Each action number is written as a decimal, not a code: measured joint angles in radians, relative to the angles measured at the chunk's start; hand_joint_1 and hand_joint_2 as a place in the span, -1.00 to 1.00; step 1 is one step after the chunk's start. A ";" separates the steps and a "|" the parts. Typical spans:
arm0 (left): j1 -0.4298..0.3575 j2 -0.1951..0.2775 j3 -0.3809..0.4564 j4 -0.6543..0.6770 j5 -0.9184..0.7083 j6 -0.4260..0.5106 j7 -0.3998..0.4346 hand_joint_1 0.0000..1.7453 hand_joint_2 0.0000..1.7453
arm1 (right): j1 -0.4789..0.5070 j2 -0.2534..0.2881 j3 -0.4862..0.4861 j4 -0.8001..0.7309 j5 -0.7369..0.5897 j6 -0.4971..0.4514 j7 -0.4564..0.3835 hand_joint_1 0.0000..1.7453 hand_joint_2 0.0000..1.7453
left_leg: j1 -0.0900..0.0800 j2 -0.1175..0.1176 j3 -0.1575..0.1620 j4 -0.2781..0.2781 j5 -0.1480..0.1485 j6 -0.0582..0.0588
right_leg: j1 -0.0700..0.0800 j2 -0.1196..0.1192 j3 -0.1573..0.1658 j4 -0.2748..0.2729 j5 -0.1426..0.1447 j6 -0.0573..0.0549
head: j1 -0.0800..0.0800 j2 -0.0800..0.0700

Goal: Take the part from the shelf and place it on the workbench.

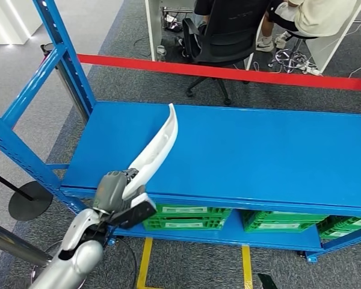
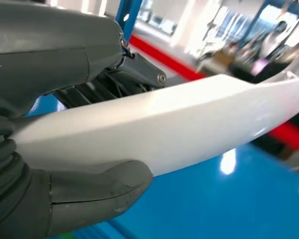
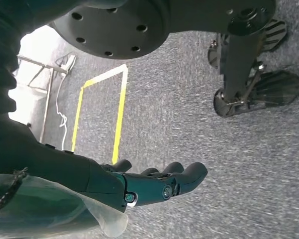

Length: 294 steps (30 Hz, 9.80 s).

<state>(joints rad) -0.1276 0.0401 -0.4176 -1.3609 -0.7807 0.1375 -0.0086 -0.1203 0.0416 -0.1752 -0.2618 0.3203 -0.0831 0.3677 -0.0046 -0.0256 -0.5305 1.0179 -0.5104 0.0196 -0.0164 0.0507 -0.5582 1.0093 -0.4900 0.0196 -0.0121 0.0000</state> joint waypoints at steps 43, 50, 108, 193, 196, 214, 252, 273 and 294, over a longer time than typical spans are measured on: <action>0.379 0.016 -0.026 -0.464 0.094 0.318 -0.149 1.00 1.00 | 0.072 -0.015 -0.151 0.000 -0.066 0.114 0.000 -1.00 1.00 | 0.010 0.027 -0.053 0.217 -0.099 -0.027 | -0.009 -0.060 -0.015 -0.009 0.021 -0.018 | 0.002 0.000; 0.378 0.016 -0.029 -0.469 0.101 0.326 -0.150 1.00 1.00 | 0.076 -0.015 -0.163 0.000 -0.066 0.116 0.000 -1.00 1.00 | 0.002 0.020 0.084 -0.044 -0.033 0.002 | -0.012 -0.054 -0.047 -0.009 0.064 0.024 | 0.004 0.000; 0.361 0.007 -0.019 -0.468 0.128 0.311 -0.153 1.00 1.00 | 0.077 -0.003 -0.253 0.001 -0.006 0.126 0.024 -1.00 1.00 | -0.001 -0.038 0.077 0.008 -0.025 0.001 | 0.017 -0.012 -0.027 -0.015 0.035 -0.017 | 0.008 0.000; 0.301 -0.033 0.038 -0.383 0.203 0.227 -0.220 1.00 1.00 | 0.094 0.021 -0.408 -0.026 0.072 0.113 0.062 -1.00 1.00 | 0.005 0.037 -0.096 0.226 -0.115 -0.025 | 0.009 -0.050 0.041 -0.055 0.012 -0.032 | 0.026 0.000; 0.300 -0.033 0.043 -0.378 0.206 0.222 -0.222 1.00 1.00 | 0.097 0.021 -0.415 -0.026 0.079 0.114 0.061 -1.00 1.00 | 0.005 0.027 -0.056 0.182 -0.059 -0.018 | 0.014 -0.011 0.029 -0.045 0.019 -0.031 | 0.026 0.000; 0.292 -0.036 0.063 -0.369 0.218 0.215 -0.231 1.00 1.00 | 0.104 0.025 -0.437 -0.031 0.084 0.112 0.071 -1.00 1.00 | 0.006 0.104 0.037 -0.036 0.002 0.002 | 0.009 -0.110 -0.015 0.012 0.015 0.022 | 0.034 0.000; 0.291 -0.036 0.091 -0.370 0.225 0.183 -0.253 1.00 1.00 | 0.107 0.034 -0.495 -0.044 0.113 0.121 0.071 -1.00 1.00 | 0.007 0.053 0.012 0.126 -0.101 -0.032 | 0.021 -0.068 -0.039 0.000 0.034 -0.040 | 0.027 0.000; 0.261 -0.043 0.105 -0.365 0.202 0.152 -0.248 1.00 1.00 | 0.121 0.039 -0.550 -0.051 0.151 0.123 0.074 -1.00 1.00 | 0.013 0.077 0.015 -0.018 -0.005 0.004 | -0.003 -0.070 -0.123 0.162 -0.032 0.025 | 0.033 0.000; 0.244 -0.044 0.115 -0.358 0.202 0.148 -0.247 1.00 1.00 | 0.115 0.045 -0.584 -0.064 0.181 0.132 0.060 -1.00 1.00 | 0.011 -0.041 -0.032 0.004 0.019 -0.006 | 0.007 0.062 -0.020 0.012 -0.004 -0.010 | 0.021 0.000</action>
<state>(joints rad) 0.1162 -0.0038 -0.3027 -1.7190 -0.5786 0.2856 -0.2554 -0.0052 0.0864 -0.7593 -0.3256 0.5012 0.0484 0.4273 0.0061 -0.0662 -0.5622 1.0215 -0.4911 0.0140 -0.0095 0.1123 -0.5787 1.0211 -0.4943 0.0098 0.0090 0.0000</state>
